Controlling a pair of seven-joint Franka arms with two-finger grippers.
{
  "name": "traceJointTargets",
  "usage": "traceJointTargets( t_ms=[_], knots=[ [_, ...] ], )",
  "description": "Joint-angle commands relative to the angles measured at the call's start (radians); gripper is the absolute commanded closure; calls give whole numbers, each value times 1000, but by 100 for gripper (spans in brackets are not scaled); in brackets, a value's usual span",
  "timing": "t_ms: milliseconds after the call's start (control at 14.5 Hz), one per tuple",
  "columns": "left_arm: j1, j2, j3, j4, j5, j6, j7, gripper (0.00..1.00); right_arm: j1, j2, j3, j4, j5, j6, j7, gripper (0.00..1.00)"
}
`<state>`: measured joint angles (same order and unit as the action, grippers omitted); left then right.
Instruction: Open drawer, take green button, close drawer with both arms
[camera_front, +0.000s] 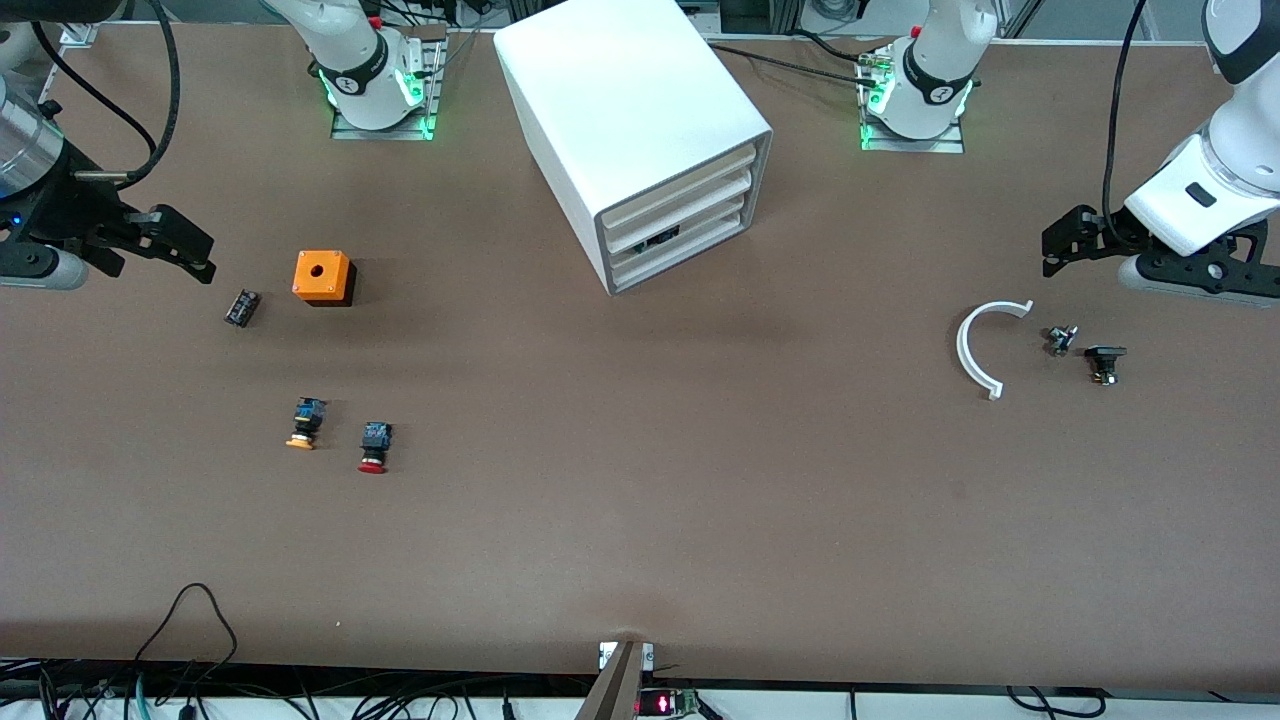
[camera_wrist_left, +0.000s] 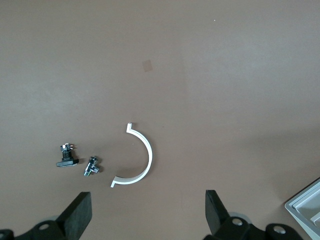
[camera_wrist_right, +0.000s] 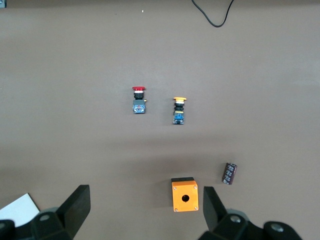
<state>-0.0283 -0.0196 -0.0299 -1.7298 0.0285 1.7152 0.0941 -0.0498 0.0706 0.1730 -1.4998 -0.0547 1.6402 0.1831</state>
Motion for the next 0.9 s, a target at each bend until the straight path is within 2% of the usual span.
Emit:
traceJointTargets(
  t_ms=[0,552,828],
  knots=[
    [-2,-13,4,4,-18,-19,4,0,2,-9,-9,9,22,-29,-2,0],
    [-4,-10,4,4,-22,-37,7,0,2,-14,-4,6,30,-36,4,0],
    [-4,-10,4,4,-22,-54,9,0,1,-8,-7,-42,49,-27,4,0]
  ],
)
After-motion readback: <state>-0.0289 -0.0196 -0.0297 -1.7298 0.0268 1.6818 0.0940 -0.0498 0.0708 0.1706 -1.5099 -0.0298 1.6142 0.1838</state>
